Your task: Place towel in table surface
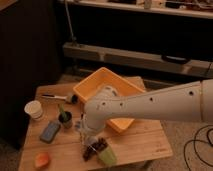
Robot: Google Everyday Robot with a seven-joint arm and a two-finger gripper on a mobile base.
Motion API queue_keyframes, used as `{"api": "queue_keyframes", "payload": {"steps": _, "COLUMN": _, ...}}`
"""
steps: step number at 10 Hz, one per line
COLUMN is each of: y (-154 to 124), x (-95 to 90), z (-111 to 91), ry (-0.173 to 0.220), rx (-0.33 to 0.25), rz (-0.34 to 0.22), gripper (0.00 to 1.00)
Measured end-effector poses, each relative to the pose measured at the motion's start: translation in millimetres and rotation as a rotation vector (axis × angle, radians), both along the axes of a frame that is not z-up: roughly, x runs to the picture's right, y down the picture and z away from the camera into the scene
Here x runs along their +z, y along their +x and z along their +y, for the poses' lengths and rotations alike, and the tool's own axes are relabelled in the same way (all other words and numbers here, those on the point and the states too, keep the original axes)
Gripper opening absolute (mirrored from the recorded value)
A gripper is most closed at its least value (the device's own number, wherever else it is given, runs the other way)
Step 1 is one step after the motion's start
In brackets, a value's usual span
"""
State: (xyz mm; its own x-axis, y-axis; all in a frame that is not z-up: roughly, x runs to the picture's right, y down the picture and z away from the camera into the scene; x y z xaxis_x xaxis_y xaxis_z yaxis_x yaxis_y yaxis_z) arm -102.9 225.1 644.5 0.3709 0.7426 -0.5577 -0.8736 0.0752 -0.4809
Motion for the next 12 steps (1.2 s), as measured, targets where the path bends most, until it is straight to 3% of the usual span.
{"api": "queue_keyframes", "payload": {"steps": 2, "y": -23, "x": -3.3, "z": 27, "ry": -0.035, "rx": -0.073, "rz": -0.083, "gripper": 0.0}}
{"api": "queue_keyframes", "payload": {"steps": 6, "y": -58, "x": 34.6, "z": 72, "ry": -0.067, "rx": -0.138, "rz": -0.173, "gripper": 0.01}}
{"api": "queue_keyframes", "payload": {"steps": 7, "y": -66, "x": 39.6, "z": 78, "ry": -0.069, "rx": -0.15, "rz": -0.18, "gripper": 0.07}}
{"api": "queue_keyframes", "payload": {"steps": 12, "y": -78, "x": 53.2, "z": 93, "ry": -0.063, "rx": -0.18, "rz": -0.164, "gripper": 0.6}}
